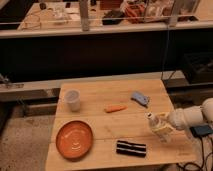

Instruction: Stand the bottle upright

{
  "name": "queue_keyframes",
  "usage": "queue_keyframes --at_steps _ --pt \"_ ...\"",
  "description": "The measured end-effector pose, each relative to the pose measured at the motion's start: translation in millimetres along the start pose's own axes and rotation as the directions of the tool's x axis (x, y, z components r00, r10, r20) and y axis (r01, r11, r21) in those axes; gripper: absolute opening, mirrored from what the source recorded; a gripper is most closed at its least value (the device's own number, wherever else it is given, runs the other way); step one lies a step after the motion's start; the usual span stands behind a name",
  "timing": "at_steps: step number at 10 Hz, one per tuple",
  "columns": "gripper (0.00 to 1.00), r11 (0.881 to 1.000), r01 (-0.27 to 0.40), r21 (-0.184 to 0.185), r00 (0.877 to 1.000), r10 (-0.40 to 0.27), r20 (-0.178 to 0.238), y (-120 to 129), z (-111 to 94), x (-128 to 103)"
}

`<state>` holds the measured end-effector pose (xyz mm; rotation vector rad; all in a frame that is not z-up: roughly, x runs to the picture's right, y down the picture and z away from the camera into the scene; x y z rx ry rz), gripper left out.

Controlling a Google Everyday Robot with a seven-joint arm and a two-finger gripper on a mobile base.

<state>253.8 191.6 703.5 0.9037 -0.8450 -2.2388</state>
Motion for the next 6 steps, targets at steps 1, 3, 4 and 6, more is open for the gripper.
queue_keyframes --at_steps 1,3,4,6 --pt "0.0 1.0 -0.002 0.008 1.0 0.002 -0.002 -0.4 1.3 0.3" --pt "0.0 1.0 -0.009 0.024 1.0 0.009 -0.012 0.7 5.7 0.9" --pt "0.0 0.999 -0.013 0.031 1.0 0.014 -0.019 0.6 7.7 0.5" --pt "0.0 0.998 -0.029 0.052 0.999 0.031 -0.043 1.7 11.2 -3.7"
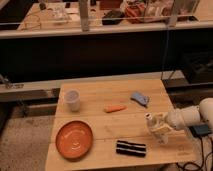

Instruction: Stand the bottle upright

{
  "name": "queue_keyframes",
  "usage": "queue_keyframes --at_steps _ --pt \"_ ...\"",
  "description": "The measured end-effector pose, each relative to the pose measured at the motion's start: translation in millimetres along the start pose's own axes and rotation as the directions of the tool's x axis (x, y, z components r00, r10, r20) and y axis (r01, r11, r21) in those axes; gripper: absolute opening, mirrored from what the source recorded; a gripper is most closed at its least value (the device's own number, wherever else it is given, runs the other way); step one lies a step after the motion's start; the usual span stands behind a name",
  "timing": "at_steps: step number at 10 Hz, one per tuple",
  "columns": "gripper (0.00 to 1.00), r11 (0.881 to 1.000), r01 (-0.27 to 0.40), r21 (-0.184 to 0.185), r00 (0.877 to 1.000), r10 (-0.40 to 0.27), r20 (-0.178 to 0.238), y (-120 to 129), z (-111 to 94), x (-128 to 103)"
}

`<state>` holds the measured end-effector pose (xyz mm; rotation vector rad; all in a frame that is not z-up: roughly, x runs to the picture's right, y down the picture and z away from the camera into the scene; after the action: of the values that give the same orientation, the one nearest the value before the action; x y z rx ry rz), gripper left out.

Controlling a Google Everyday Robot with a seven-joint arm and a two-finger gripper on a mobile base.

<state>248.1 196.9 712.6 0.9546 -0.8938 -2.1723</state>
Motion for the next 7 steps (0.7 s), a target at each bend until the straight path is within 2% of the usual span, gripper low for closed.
queue_keyframes --at_steps 2,5,7 --pt "0.0 1.0 -0.011 0.02 1.0 0.012 -0.023 3.0 2.1 -0.4" --pt "0.0 0.999 -0.018 0.028 0.999 0.02 -0.044 6.4 -0.4 0.8" --pt "0.0 0.999 -0.035 0.008 0.999 0.035 -0.004 6.8 0.9 5.7"
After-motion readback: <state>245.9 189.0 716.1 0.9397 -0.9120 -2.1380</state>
